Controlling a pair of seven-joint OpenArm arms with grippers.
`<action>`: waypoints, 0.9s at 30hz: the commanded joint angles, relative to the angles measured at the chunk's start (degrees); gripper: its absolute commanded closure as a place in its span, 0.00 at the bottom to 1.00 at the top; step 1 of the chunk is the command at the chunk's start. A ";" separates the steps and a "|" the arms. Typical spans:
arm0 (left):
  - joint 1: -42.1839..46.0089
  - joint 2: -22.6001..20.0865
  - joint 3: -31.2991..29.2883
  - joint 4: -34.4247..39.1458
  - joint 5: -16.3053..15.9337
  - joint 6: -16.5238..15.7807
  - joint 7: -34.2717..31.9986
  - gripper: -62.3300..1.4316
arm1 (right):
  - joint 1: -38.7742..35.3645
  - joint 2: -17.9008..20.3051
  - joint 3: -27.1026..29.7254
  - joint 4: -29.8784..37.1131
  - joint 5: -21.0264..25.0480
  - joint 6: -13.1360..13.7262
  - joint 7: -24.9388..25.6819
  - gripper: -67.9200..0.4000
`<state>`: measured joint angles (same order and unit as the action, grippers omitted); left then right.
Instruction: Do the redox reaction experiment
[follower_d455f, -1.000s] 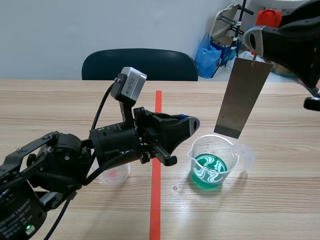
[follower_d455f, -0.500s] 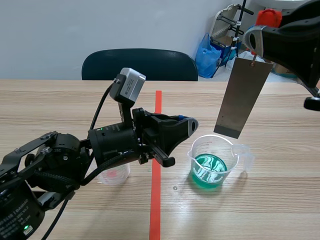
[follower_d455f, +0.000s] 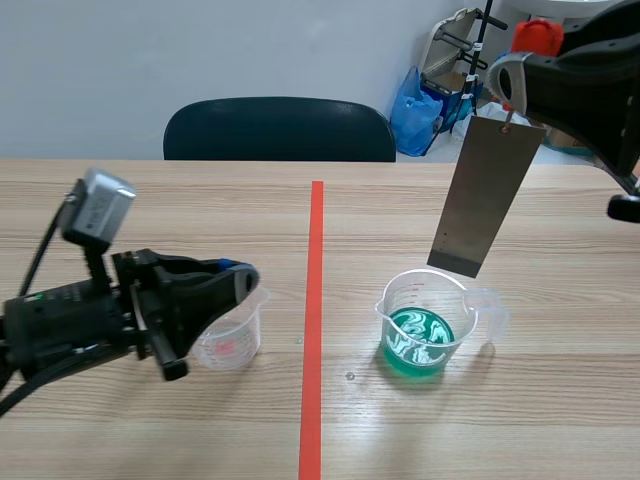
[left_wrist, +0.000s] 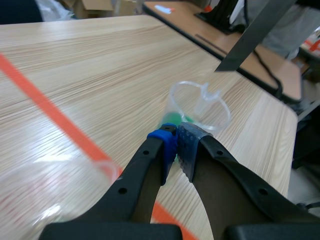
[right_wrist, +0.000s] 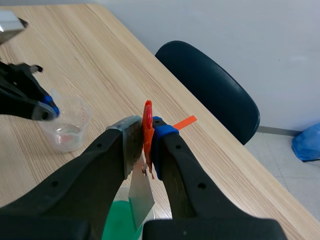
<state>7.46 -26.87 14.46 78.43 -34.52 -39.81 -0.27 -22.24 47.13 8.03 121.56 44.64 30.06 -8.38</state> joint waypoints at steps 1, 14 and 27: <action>2.56 -2.25 -2.16 2.12 -0.31 -0.07 -2.82 0.93 | 0.81 0.28 0.15 0.66 0.79 -0.17 0.81 0.98; 35.15 -14.80 -28.35 5.33 13.44 -0.07 -29.38 0.93 | 0.81 0.28 0.15 0.66 0.79 -0.17 0.81 0.99; 65.20 -10.78 -46.75 5.31 27.93 10.14 -55.39 0.93 | 0.81 0.28 0.15 0.66 0.81 -0.17 0.83 0.99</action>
<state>72.84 -39.00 -32.36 83.35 -6.37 -29.91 -54.41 -22.24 47.13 8.03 121.56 44.64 30.06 -8.40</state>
